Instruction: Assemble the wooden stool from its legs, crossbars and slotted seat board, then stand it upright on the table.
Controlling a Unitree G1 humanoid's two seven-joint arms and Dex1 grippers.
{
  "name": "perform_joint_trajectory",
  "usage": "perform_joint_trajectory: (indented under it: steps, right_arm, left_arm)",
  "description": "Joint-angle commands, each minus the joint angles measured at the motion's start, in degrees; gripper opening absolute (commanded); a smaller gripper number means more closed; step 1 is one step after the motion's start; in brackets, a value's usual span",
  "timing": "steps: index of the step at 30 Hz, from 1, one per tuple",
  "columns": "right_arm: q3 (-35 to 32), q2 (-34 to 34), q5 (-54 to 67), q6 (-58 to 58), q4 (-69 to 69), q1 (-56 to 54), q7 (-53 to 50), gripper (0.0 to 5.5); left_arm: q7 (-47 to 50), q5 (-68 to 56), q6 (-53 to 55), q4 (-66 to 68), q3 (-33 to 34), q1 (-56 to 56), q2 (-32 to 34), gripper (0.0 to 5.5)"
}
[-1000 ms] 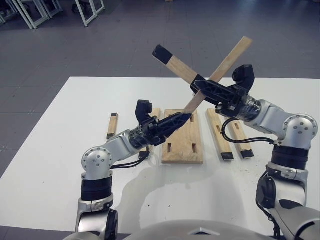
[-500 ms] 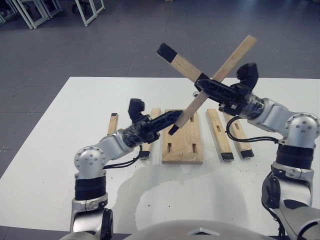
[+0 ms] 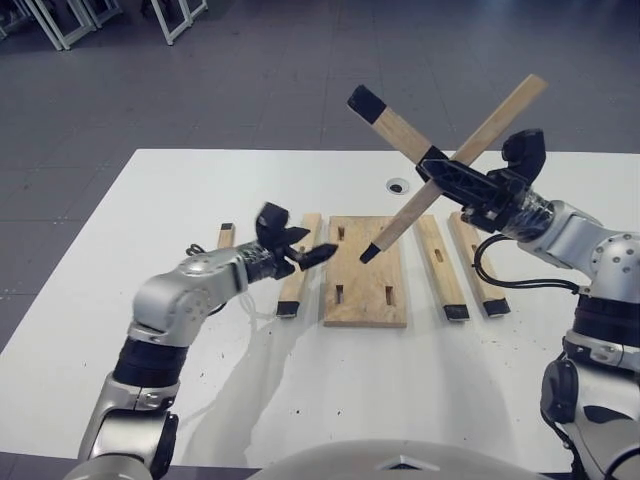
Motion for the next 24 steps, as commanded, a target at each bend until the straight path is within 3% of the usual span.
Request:
perform_joint_trajectory:
  steps: [1, 4, 11, 24]
  right_arm:
    - [-1.47, -1.14, -0.43, -1.75, -0.14, -0.08, -0.68, 2.06]
    - [-1.62, -0.98, -0.37, -2.19, -0.08, 0.15, -1.26, 2.06]
    - [-1.41, -0.45, -0.22, -2.66, -0.78, 1.36, -2.23, 2.06]
    - [-1.08, -0.52, -0.21, -3.2, -0.14, 0.93, -2.49, 2.06]
  left_arm:
    - [-1.94, 12.88, -1.6, -7.0, -12.79, -1.26, 2.32, 4.23]
    - [-3.86, 17.55, -0.34, -9.37, -15.41, -1.37, 3.7, 4.23]
    - [-5.87, 18.75, 2.44, -10.45, -10.55, -2.67, 3.14, 4.23]
    - [-10.51, 26.42, 1.52, -5.88, -12.11, -0.78, 5.61, 4.23]
